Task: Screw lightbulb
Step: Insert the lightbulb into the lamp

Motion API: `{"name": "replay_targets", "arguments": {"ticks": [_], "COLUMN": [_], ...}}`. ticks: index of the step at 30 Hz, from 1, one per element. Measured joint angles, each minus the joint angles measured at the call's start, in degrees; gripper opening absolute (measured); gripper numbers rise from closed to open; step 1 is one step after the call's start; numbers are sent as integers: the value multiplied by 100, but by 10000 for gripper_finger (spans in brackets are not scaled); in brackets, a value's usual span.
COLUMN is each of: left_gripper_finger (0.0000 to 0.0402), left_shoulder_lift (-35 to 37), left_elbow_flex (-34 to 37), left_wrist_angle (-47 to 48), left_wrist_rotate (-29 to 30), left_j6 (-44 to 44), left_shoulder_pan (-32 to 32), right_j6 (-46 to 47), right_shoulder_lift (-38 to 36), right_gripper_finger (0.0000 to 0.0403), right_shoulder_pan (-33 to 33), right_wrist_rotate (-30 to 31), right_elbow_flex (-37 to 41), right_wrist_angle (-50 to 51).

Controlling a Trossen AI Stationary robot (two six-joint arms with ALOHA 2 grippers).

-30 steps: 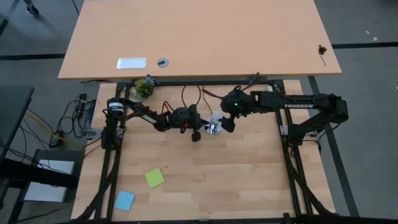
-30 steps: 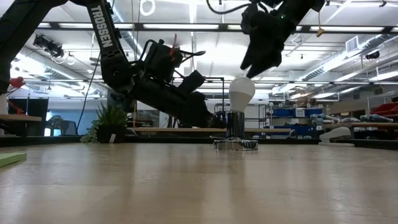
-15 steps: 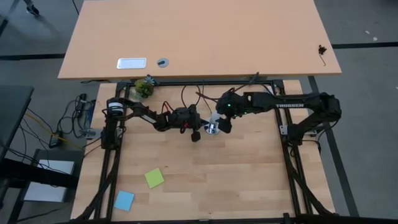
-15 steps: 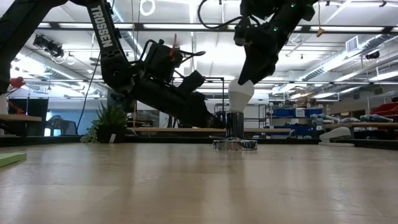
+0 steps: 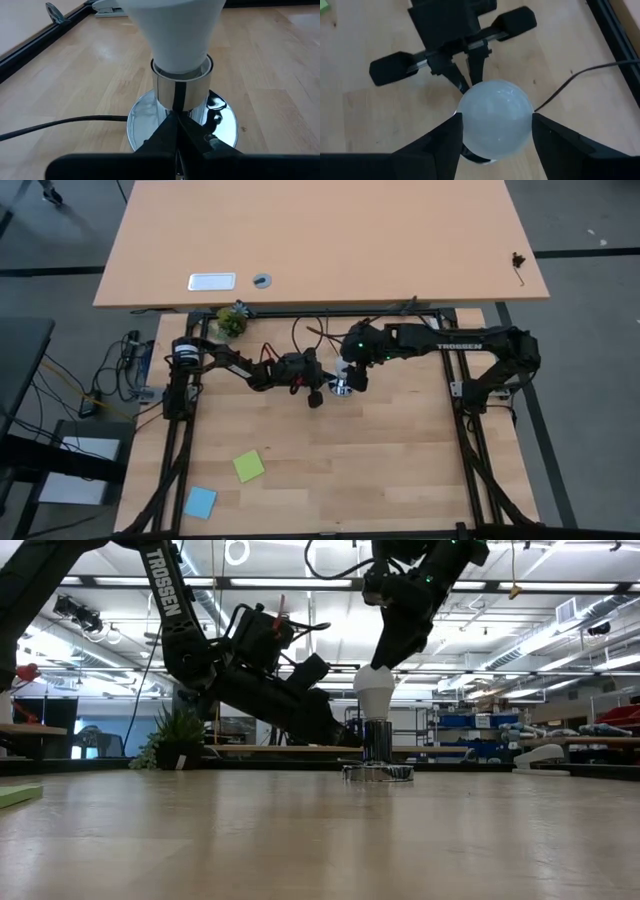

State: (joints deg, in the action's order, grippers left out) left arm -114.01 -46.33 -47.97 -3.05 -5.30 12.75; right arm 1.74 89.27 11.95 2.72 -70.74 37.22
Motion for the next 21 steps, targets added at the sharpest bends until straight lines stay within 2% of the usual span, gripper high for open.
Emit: {"name": "replay_targets", "arguments": {"ticks": [21], "left_gripper_finger": [14], "left_shoulder_lift": [0], "left_elbow_flex": [2], "left_wrist_angle": [41], "left_wrist_rotate": [0], "left_j6": [2], "left_shoulder_pan": [0], "right_j6": [161], "right_shoulder_lift": [-57], "right_gripper_finger": [247], "right_shoulder_pan": [-108], "right_wrist_rotate": [88], "right_elbow_flex": [28], "right_wrist_angle": [309]}}
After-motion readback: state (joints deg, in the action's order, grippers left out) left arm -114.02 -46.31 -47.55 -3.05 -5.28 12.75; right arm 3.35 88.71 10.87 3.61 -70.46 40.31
